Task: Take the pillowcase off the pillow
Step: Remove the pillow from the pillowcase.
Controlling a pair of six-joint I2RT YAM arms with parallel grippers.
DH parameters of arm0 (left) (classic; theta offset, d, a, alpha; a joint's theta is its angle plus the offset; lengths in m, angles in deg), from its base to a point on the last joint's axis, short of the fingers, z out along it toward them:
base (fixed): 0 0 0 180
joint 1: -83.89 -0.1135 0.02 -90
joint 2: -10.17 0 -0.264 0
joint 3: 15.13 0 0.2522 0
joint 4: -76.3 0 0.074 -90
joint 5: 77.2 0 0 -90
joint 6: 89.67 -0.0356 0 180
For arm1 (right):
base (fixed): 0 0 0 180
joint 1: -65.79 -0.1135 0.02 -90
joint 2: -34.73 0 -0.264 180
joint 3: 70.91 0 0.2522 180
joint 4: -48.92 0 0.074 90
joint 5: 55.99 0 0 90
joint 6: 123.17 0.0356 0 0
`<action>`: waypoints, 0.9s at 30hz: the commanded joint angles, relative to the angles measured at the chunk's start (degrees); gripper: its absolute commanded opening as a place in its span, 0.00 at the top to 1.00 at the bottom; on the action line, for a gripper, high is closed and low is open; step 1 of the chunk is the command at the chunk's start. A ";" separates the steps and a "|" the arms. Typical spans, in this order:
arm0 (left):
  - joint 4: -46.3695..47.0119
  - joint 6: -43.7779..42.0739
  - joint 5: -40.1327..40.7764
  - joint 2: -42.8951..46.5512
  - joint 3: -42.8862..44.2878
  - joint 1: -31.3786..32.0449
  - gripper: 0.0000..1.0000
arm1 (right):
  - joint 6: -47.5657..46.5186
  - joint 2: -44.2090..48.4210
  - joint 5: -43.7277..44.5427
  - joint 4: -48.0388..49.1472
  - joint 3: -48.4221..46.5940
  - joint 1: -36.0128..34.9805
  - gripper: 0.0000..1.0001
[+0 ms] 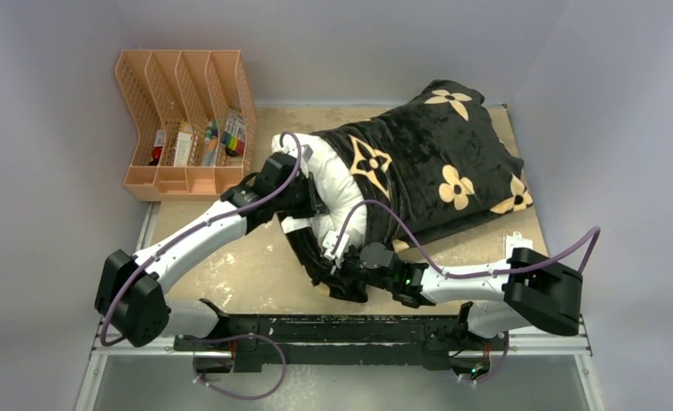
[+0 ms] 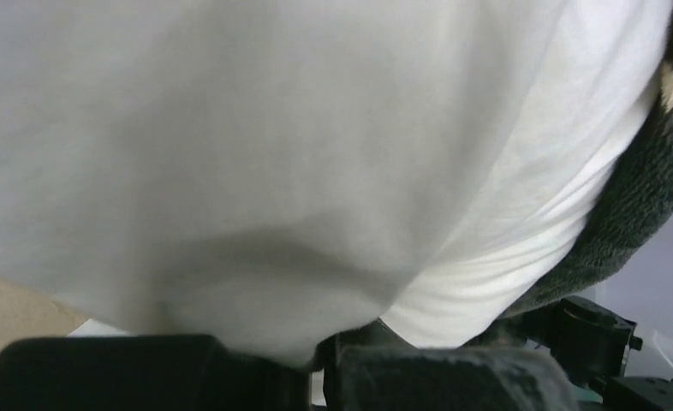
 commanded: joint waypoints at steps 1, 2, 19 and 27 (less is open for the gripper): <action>1.12 -3.42 7.88 -4.41 14.65 -0.61 1.00 | -10.18 1.11 -13.60 -9.45 -4.67 -1.71 1.00; 0.29 -3.91 7.58 -5.92 17.64 -0.91 1.00 | -11.99 1.59 -14.76 -11.31 -4.91 -1.82 1.00; -5.20 -5.03 -0.51 -11.06 34.45 -10.87 1.00 | -10.79 -4.03 -7.07 -21.72 -6.86 -6.37 1.00; -3.80 -6.65 -5.65 -2.72 18.55 -10.90 0.42 | 5.17 0.27 5.71 -3.35 -2.33 -4.87 1.00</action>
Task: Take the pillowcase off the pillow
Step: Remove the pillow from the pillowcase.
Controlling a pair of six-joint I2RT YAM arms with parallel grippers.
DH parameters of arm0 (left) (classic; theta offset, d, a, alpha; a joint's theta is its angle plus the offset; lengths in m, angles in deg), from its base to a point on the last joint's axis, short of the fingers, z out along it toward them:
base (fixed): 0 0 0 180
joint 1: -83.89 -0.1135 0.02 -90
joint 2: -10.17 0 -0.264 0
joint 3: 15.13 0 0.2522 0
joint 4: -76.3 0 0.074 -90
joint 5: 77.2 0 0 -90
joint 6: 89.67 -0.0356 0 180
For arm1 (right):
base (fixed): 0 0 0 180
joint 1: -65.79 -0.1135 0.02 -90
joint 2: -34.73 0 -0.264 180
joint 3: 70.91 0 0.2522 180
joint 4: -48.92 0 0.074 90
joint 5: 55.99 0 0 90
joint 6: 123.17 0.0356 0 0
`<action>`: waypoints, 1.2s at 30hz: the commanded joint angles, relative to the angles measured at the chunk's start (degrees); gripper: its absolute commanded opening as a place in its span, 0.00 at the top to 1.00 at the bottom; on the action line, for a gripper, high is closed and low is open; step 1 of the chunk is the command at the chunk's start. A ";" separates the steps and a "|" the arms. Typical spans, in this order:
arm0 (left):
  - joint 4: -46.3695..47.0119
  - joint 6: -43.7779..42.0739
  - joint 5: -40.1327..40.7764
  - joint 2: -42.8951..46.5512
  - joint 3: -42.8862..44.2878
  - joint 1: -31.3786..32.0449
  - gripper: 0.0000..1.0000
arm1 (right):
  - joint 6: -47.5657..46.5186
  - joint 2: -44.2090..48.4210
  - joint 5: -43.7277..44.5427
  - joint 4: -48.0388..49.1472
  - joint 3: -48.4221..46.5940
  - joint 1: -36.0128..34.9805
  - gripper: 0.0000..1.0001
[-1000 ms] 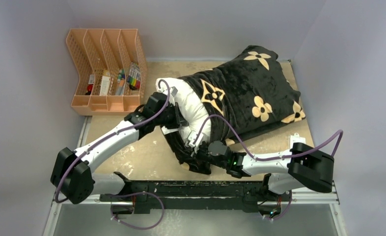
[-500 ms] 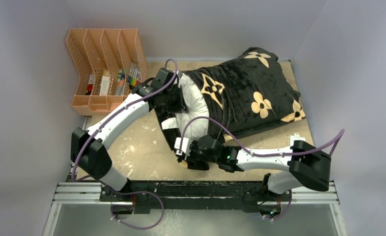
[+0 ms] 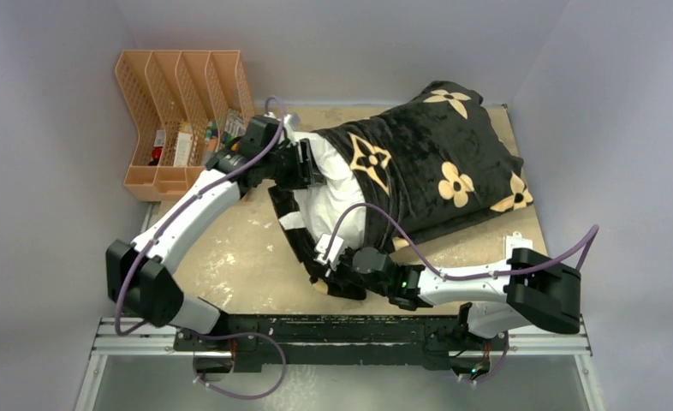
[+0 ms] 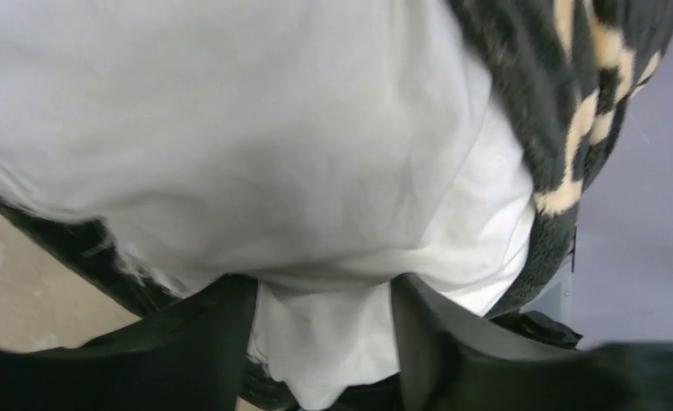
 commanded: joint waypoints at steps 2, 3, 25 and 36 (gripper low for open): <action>16.51 -0.04 -1.16 10.94 -10.14 -2.46 0.31 | 16.21 -0.19 -1.64 7.67 2.36 -1.51 1.00; 17.41 0.72 -2.40 12.38 -12.78 -2.38 0.29 | 17.55 -0.65 -1.51 9.11 2.27 -1.34 1.00; 17.01 4.37 9.19 10.70 -19.82 10.85 0.21 | 20.88 0.84 -10.25 17.08 3.36 4.27 1.00; 13.31 6.69 23.90 17.05 -26.03 11.83 0.15 | 20.58 3.28 -8.64 17.35 4.75 4.31 1.00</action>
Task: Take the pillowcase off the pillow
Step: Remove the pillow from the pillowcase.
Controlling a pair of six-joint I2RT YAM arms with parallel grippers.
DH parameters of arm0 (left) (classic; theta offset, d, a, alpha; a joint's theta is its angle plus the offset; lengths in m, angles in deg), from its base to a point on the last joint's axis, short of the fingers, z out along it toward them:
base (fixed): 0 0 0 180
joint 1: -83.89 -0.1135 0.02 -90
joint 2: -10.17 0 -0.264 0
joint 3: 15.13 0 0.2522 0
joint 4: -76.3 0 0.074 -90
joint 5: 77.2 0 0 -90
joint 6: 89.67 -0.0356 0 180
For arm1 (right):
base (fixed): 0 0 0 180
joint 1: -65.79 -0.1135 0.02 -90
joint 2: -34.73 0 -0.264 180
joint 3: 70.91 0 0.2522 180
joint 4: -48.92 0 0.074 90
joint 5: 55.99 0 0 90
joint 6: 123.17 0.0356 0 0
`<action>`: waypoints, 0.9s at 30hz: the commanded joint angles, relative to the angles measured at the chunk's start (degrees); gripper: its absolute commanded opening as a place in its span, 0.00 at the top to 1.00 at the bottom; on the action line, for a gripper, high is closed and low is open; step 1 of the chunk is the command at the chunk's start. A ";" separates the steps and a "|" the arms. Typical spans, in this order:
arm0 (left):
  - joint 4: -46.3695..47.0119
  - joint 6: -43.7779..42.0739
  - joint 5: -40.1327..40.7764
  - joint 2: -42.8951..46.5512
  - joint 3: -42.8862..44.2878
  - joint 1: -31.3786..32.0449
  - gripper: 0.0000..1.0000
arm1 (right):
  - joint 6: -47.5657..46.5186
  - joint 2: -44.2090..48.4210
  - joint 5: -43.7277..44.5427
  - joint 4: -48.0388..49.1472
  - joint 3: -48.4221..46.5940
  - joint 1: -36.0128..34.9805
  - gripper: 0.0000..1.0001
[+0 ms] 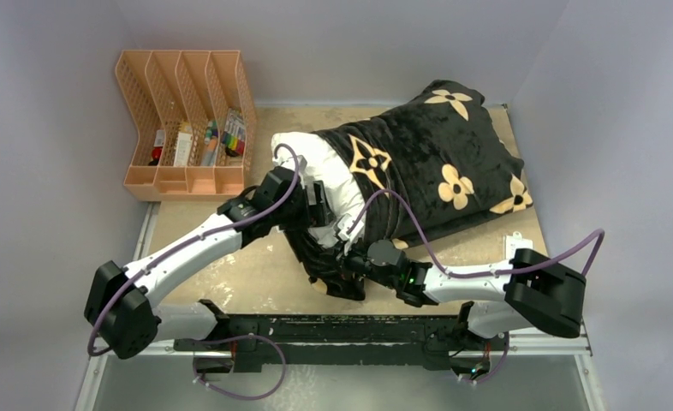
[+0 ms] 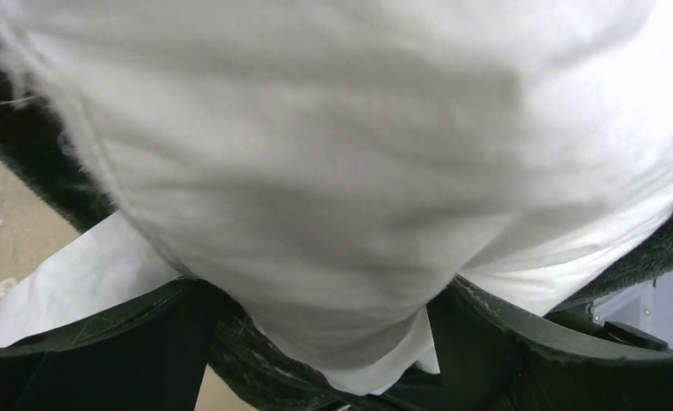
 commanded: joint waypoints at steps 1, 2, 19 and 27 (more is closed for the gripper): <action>-0.03 0.17 8.82 4.87 -3.03 -0.24 0.14 | 0.01 1.79 -3.99 5.74 -0.45 -0.97 1.00; 1.36 -0.11 7.90 4.41 -3.96 -0.19 0.13 | -0.10 1.50 -4.35 5.85 -0.54 -0.97 1.00; 5.64 -5.44 -6.35 -13.43 17.03 -1.64 1.00 | -19.92 -7.03 -22.50 -16.02 -8.47 -5.50 0.98; 2.02 -5.34 -12.84 -17.88 33.38 -9.69 1.00 | -20.51 -6.68 -21.23 -25.45 -8.94 -6.85 1.00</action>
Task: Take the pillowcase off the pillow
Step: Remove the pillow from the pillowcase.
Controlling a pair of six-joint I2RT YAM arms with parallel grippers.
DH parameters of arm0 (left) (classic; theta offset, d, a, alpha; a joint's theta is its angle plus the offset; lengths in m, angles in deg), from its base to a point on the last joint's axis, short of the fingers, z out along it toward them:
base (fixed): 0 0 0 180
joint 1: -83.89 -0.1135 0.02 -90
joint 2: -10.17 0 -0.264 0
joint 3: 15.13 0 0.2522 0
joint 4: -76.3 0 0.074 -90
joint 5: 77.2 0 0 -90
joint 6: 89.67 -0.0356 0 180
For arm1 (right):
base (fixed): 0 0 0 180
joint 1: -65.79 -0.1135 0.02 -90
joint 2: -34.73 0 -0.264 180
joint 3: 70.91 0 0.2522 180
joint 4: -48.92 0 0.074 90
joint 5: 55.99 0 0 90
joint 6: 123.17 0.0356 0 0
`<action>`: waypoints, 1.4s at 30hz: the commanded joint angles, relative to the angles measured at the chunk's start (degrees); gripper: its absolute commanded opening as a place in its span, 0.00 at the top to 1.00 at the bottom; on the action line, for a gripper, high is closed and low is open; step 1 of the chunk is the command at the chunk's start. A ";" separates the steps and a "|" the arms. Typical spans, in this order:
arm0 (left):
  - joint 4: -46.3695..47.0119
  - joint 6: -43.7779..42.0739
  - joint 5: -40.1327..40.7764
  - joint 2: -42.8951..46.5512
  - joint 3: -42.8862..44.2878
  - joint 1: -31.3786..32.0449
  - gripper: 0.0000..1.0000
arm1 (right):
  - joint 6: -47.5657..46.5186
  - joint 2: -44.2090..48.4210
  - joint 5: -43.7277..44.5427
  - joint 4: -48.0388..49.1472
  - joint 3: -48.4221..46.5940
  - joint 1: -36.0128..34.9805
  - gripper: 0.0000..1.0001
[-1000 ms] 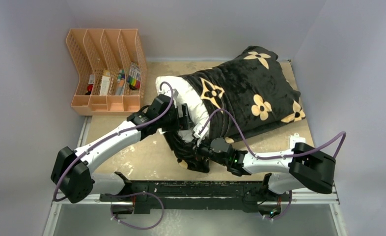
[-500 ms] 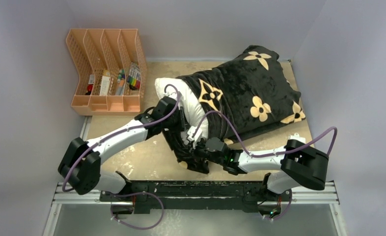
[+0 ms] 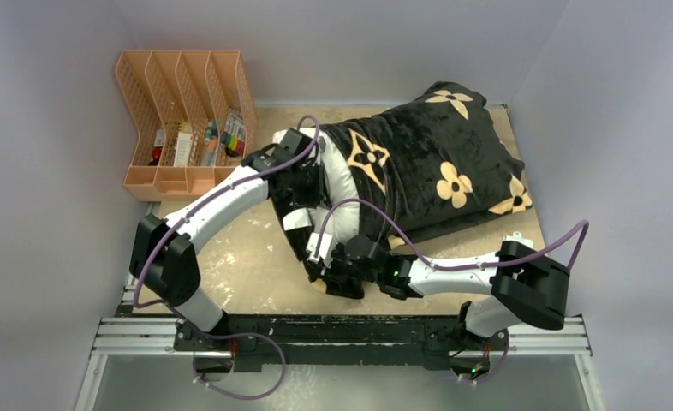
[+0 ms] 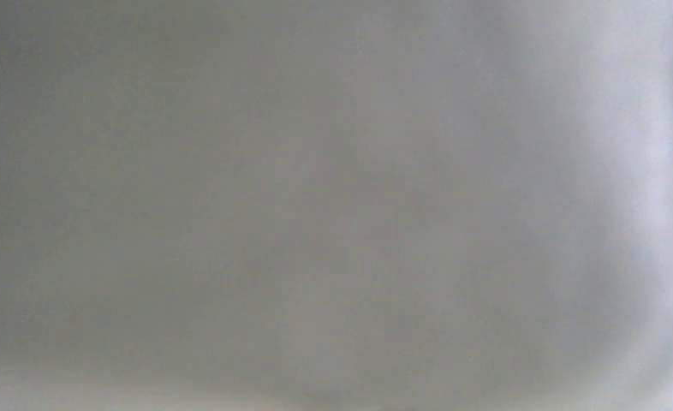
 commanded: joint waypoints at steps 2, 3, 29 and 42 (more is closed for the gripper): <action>15.23 0.00 -2.44 0.07 14.50 -6.19 1.00 | 1.46 -0.61 -11.92 -10.67 -0.49 -5.52 1.00; 15.10 0.27 -3.18 0.12 15.33 -7.17 1.00 | 1.04 -0.60 -12.06 -10.90 -0.33 -5.51 1.00; 8.96 -0.24 -6.63 3.41 21.42 -14.14 1.00 | 13.02 -0.65 7.65 -5.61 2.92 -5.44 1.00; 13.72 -0.62 -7.89 11.52 -0.96 -14.89 1.00 | 19.39 14.40 15.25 7.31 2.43 -5.26 0.46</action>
